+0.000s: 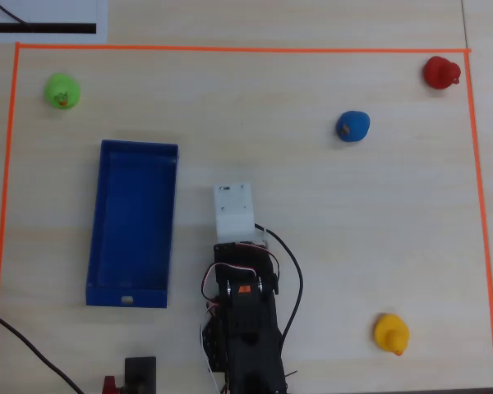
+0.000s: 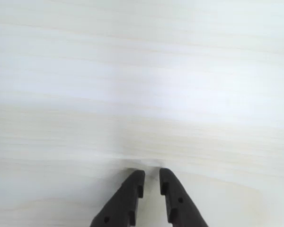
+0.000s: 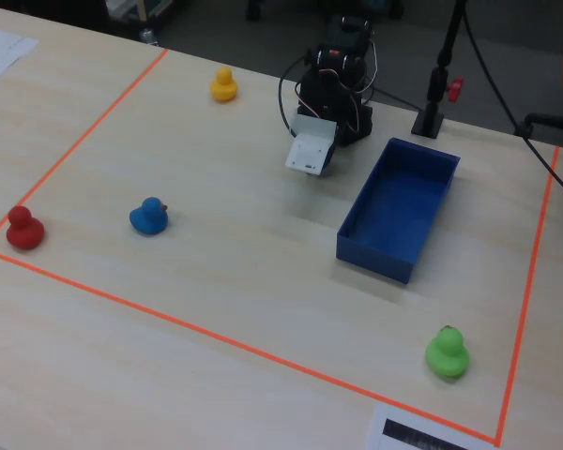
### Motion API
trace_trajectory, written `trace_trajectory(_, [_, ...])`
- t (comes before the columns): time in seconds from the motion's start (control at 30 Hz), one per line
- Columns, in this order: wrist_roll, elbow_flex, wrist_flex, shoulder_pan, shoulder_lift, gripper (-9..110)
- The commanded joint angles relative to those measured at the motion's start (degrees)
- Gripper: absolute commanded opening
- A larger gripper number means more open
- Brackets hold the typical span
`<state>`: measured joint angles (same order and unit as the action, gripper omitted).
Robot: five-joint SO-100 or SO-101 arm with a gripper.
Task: Grasp yellow duck and put it into box.
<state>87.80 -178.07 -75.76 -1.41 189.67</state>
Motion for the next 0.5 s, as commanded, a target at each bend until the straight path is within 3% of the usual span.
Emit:
trace_trajectory(0.0, [-0.44,-0.18,-0.79,1.14,0.09,1])
trace_trajectory(0.33, [0.00,-0.18,-0.88,2.29,0.09,0])
trace_trajectory(0.47, [-7.38,-0.18,0.35,0.70,0.09,0])
